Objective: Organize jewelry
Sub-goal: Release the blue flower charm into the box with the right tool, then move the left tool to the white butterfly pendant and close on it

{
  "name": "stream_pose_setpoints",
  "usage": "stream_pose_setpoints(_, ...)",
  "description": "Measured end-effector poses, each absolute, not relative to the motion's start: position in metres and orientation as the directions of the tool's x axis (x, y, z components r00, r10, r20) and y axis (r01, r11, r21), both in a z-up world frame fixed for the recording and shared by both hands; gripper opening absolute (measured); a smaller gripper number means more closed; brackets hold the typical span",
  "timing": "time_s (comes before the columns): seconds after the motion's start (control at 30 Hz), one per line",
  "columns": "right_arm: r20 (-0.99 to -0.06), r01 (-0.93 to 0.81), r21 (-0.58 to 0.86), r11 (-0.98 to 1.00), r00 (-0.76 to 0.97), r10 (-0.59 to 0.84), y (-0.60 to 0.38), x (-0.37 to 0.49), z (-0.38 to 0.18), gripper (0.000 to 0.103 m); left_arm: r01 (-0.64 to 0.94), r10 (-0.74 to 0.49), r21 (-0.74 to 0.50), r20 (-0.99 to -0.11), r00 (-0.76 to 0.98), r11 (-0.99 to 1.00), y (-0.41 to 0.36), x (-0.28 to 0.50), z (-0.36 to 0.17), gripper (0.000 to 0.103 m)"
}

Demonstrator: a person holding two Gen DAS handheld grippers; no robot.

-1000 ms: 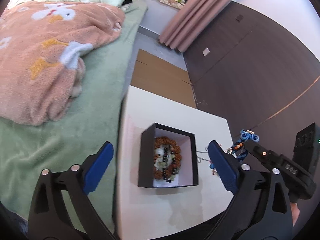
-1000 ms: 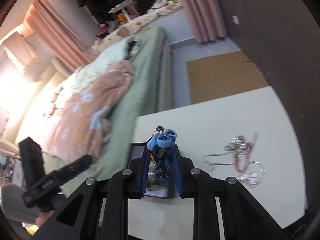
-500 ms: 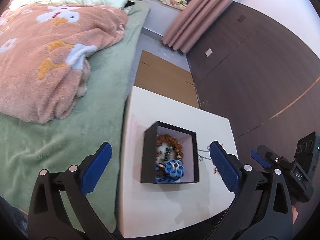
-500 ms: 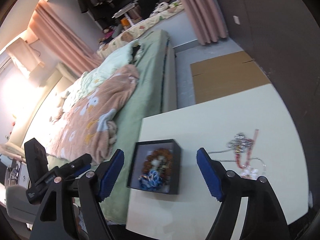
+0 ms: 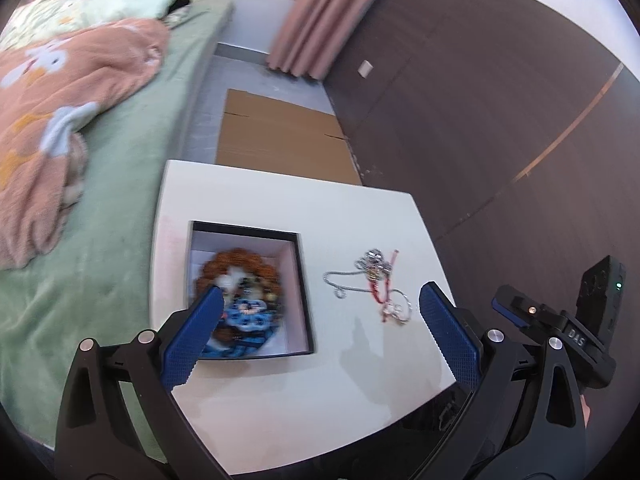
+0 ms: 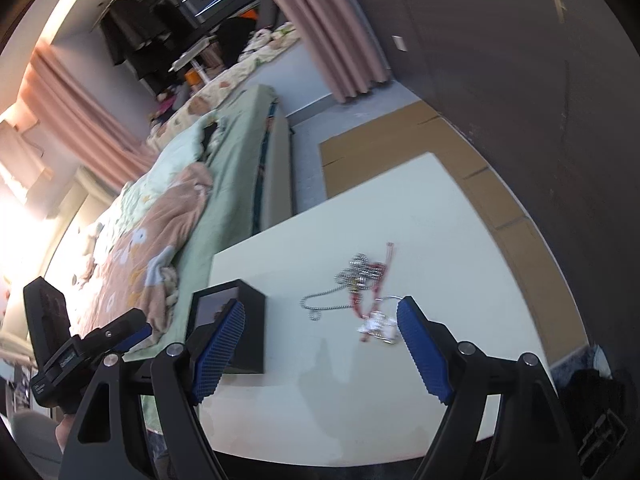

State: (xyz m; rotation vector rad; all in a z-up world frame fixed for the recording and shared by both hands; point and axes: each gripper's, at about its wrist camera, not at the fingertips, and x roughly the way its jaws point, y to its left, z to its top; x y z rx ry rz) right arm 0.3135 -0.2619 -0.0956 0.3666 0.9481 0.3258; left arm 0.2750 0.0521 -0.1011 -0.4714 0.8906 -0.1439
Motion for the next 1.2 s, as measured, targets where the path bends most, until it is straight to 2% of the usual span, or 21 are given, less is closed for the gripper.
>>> stream_pose_setpoints(0.2,-0.721,-0.045,0.47,0.882,0.557,0.412,-0.297,0.309,-0.117,0.077,-0.018,-0.327,-0.419,-0.735,0.594,0.908,0.015,0.287,-0.103,0.097)
stream_pose_setpoints(0.3,-0.714,-0.01,0.49,0.872,0.569,0.408,-0.314,0.307,-0.13,0.073,0.005,-0.33,-0.4,-0.75,0.573,0.917,-0.003,0.294,-0.107,0.097)
stream_pose_setpoints(0.57,-0.708,0.057,0.511,0.858,0.594,0.382,-0.349,0.301,-0.16,0.074,0.09,-0.305,-0.303,-0.803,0.513,0.949,-0.061,0.315,-0.126,0.097)
stream_pose_setpoints(0.87,-0.7,0.1,0.538,0.837,0.606,0.378,-0.375,0.295,-0.175,0.096,0.173,-0.278,-0.223,-0.851,0.446,0.96,-0.115,0.335,-0.152,0.097)
stream_pose_setpoints(1.2,-0.732,0.15,0.495,0.856,0.602,0.318,-0.394,0.292,-0.183,0.095,0.233,-0.215,-0.128,-0.891,0.4,0.964,-0.158,0.348,-0.182,0.097)
